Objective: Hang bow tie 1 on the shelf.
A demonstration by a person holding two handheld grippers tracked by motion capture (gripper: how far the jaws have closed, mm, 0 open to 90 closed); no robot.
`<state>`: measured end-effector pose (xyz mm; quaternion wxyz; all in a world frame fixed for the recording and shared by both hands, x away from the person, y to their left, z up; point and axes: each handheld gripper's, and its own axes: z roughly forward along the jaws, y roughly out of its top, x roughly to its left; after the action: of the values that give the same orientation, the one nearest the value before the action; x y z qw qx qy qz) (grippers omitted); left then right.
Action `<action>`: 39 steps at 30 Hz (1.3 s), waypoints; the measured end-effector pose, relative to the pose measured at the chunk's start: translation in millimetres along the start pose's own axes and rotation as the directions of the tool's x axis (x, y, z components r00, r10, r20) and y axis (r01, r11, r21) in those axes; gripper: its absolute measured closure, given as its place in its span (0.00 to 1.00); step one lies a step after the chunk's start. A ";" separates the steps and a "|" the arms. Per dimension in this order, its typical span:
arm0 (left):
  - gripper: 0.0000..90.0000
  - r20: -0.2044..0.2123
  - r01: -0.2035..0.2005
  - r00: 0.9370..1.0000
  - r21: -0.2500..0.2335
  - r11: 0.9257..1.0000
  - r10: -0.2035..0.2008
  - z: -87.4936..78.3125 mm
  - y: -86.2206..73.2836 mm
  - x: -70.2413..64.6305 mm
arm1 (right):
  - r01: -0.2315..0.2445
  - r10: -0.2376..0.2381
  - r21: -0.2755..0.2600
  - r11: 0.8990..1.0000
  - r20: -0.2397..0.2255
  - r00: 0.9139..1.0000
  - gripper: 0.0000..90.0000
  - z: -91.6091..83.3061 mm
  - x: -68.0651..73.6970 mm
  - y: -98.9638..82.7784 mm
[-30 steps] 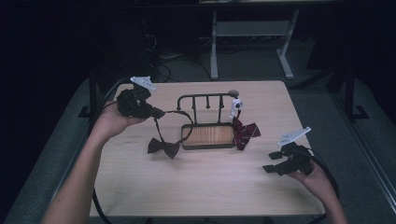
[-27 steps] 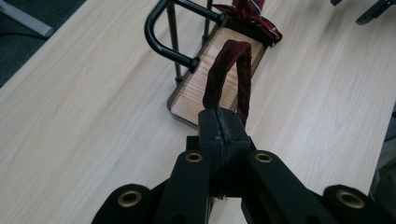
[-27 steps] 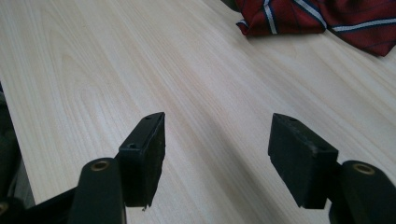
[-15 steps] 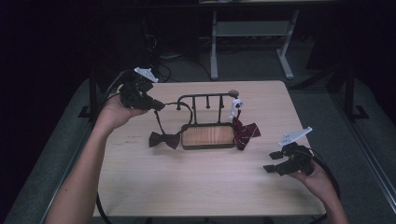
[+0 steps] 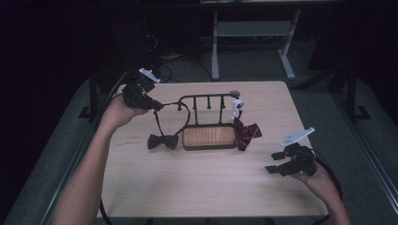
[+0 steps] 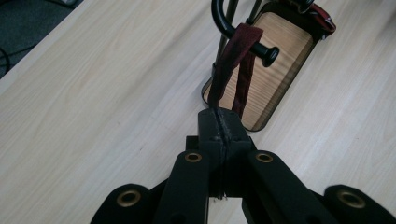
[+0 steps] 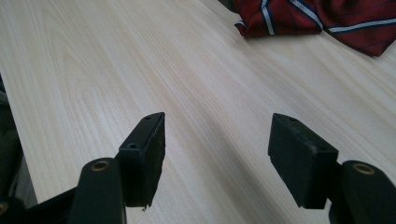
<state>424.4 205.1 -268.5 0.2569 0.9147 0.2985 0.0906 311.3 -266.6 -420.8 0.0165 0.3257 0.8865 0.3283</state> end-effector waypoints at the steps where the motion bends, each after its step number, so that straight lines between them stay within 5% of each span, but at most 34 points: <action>1: 0.99 0.000 0.000 1.000 0.000 1.000 0.000 0.0 0.0 0.0 | 0.001 -0.001 -0.001 1.000 -0.001 1.000 0.41 -0.1 0.0 0.0; 22: 0.84 -0.028 -0.038 0.999 0.041 0.998 0.039 4.4 -14.8 -9.3 | -0.014 0.014 -0.006 1.000 0.010 1.000 0.40 -3.0 -2.3 -2.2; 39: 0.73 -0.013 -0.067 0.998 0.013 0.998 0.067 6.5 -38.0 -26.4 | -0.041 0.042 -0.014 0.999 0.023 0.999 0.38 -7.8 -8.1 -6.8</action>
<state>386.2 213.0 -294.3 0.2461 0.9251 0.2701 0.1033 312.0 -279.8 -420.2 0.0220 0.3477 0.8771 0.3307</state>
